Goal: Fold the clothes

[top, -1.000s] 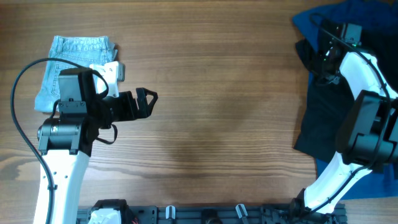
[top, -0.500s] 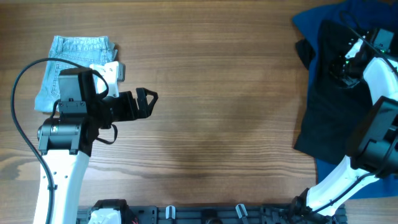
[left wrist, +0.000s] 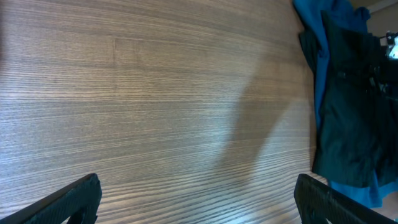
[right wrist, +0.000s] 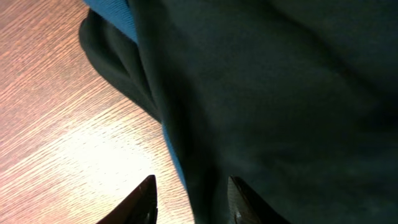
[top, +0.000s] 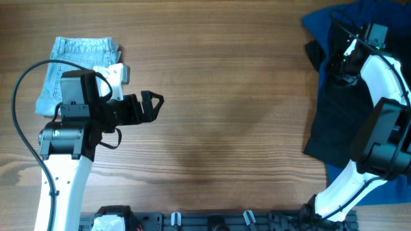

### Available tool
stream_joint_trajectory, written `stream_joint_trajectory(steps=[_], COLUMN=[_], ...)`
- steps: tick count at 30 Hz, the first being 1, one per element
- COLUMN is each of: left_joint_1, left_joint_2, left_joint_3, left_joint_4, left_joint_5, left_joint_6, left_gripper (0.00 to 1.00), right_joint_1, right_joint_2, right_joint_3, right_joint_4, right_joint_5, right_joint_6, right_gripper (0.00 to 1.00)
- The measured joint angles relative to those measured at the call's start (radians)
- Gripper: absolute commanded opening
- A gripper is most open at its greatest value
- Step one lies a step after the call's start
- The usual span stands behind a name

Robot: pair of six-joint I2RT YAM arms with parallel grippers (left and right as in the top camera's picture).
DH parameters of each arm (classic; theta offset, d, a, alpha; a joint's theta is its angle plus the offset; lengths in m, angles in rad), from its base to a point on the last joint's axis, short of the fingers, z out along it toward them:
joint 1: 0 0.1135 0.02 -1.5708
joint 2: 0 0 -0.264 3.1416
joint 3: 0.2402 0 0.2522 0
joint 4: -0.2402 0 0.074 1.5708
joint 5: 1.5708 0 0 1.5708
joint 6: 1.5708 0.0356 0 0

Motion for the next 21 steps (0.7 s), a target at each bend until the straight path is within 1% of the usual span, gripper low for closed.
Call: stream_joint_trajectory(steps=[3, 4, 5, 7, 12, 15, 18, 20, 21], left_joint_1=[0.0, 0.0, 0.0, 0.0, 0.0, 0.0, 0.0, 0.0, 0.0], left_joint_2=[0.0, 0.0, 0.0, 0.0, 0.0, 0.0, 0.0, 0.0, 0.0], left_joint_3=[0.0, 0.0, 0.0, 0.0, 0.0, 0.0, 0.0, 0.0, 0.0], left_joint_4=[0.0, 0.0, 0.0, 0.0, 0.0, 0.0, 0.0, 0.001, 0.001], left_joint_5=[0.0, 0.0, 0.0, 0.001, 0.003, 0.003, 0.003, 0.003, 0.003], left_joint_6=[0.0, 0.0, 0.0, 0.0, 0.0, 0.0, 0.0, 0.0, 0.0], left_gripper=[1.0, 1.0, 1.0, 1.0, 1.0, 1.0, 1.0, 1.0, 1.0], right_joint_1=[0.0, 0.001, 0.002, 0.005, 0.003, -0.008, -0.027, -0.031, -0.027], right_joint_2=[0.003, 0.011, 0.018, 0.041, 0.053, 0.052, 0.027, -0.028, -0.085], right_joint_3=[0.0, 0.0, 0.0, 0.0, -0.001, -0.001, -0.001, -0.002, -0.002], right_joint_4=[0.0, 0.0, 0.0, -0.006, -0.02, -0.03, -0.029, -0.024, -0.017], right_joint_5=[0.017, 0.023, 0.026, 0.036, 0.069, 0.053, -0.048, -0.132, -0.206], right_joint_6=[0.012, 0.016, 0.016, 0.022, 0.031, 0.031, 0.0, -0.035, -0.066], right_gripper=[0.34, 0.32, 0.27, 0.05, 0.04, 0.04, 0.04, 0.04, 0.04])
